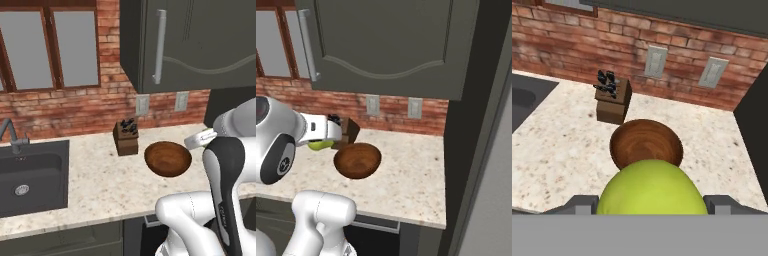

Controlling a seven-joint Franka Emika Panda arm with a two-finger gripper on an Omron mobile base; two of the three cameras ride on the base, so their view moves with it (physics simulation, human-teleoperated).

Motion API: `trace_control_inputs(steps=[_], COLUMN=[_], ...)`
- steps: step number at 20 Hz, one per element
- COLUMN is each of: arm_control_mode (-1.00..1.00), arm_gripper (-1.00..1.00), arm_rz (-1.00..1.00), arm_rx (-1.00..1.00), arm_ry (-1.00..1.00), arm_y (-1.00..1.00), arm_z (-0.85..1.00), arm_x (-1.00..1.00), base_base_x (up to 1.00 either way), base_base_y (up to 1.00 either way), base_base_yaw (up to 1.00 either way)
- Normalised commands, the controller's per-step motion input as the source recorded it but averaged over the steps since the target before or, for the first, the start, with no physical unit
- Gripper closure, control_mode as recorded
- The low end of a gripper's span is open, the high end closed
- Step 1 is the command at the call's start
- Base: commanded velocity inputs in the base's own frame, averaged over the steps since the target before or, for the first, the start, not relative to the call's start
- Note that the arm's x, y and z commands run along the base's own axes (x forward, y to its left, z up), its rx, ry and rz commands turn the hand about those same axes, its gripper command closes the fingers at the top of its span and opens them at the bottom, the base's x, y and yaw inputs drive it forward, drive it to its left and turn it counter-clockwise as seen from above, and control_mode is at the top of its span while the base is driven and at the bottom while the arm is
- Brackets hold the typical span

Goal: Take the eggplant, tangerine, and pear from the freezer and place them in the bowl on the counter.

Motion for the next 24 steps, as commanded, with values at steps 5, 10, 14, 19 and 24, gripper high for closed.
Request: trace_control_inputs(steps=[5,10,14,19,24], arm_control_mode=[1.0,-1.0,-1.0,-1.0,-1.0], arm_gripper=[1.0,1.0,1.0,1.0,1.0], arm_rz=[0.0,-0.02,0.0,0.0,0.0], arm_rx=[0.0,0.0,0.0,0.01,0.0], arm_ry=[0.0,0.0,0.0,0.0,0.01], arm_y=[0.0,0.0,0.0,0.01,0.0], arm_z=[0.0,-0.25,-0.55,-0.49,-0.28], arm_x=[0.0,0.03,0.27,0.41,0.41], base_base_x=[0.14,0.0,0.0,0.0,0.0], base_base_y=[0.15,0.0,0.0,0.0,0.0], base_base_yaw=[-0.03,0.0,0.0,0.0,0.0])
